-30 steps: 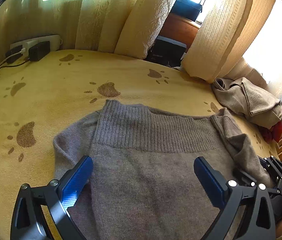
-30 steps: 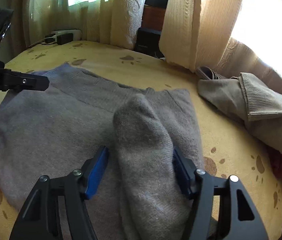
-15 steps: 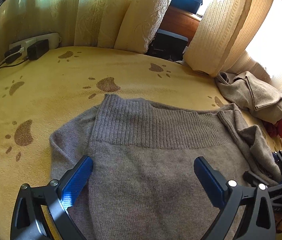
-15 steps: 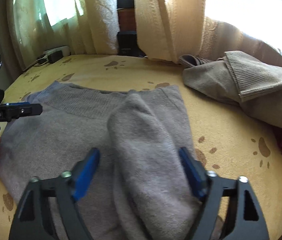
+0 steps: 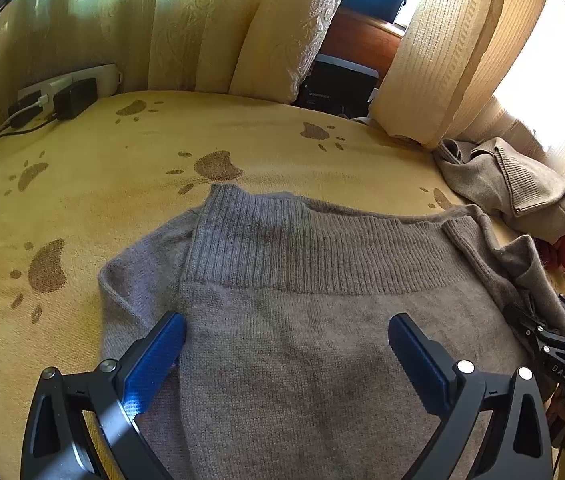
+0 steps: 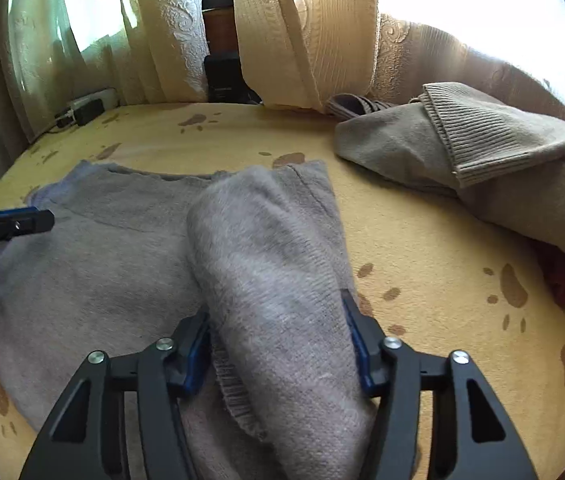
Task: Fold clothes
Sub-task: 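Lift the held side edge and fold it over the sweater body with the right gripper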
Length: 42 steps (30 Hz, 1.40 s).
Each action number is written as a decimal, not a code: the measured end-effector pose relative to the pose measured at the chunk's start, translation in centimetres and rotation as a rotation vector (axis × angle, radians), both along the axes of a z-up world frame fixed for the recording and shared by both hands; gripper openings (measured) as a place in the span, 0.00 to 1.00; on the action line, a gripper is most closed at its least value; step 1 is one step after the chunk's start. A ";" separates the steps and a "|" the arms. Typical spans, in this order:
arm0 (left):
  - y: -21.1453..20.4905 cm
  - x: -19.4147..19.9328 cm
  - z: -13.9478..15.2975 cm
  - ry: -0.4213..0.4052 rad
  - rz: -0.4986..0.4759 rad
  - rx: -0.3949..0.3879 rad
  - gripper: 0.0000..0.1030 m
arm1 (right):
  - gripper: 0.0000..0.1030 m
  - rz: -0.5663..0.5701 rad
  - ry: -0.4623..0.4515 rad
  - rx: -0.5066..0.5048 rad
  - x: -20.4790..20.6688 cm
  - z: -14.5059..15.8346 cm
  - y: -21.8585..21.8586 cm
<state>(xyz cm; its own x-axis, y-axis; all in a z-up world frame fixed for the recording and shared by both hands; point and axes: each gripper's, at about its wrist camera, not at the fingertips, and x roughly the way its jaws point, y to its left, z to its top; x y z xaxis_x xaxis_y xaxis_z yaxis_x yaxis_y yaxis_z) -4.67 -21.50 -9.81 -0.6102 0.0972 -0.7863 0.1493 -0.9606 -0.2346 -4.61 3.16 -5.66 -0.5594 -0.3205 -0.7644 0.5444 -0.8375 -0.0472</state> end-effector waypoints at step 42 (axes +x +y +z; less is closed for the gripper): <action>-1.4 0.8 1.6 0.040 0.092 -0.030 1.00 | 0.23 -0.035 -0.539 -0.828 -4.4 4.4 -1.0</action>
